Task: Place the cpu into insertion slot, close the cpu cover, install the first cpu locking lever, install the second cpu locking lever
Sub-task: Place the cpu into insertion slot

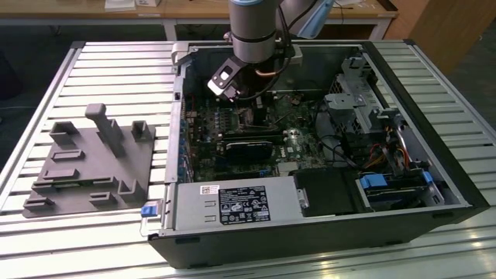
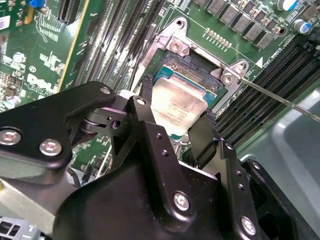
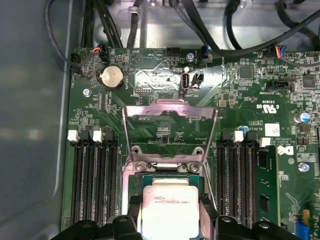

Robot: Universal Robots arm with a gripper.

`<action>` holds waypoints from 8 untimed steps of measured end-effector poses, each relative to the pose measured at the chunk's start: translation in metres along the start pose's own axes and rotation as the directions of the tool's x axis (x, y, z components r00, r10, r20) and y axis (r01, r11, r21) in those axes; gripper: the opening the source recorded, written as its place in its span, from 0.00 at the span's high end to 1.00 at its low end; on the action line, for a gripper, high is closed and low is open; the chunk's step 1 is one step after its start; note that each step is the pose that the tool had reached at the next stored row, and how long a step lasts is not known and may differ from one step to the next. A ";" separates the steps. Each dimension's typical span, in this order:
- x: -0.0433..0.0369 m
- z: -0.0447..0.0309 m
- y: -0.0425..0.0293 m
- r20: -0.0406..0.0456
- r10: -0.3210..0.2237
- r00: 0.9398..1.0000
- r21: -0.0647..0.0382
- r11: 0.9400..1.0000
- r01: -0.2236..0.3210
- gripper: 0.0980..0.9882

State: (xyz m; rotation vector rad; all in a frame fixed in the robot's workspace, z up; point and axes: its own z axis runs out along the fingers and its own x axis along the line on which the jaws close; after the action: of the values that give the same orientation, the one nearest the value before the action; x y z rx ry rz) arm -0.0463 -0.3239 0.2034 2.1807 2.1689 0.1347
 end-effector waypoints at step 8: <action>0.0013 0.0055 -0.0018 0.001 0.007 1.000 0.000 1.000 -0.007 0.51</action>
State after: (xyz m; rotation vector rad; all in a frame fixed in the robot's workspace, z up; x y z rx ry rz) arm -0.0475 -0.3224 0.1977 2.1884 2.1607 0.1344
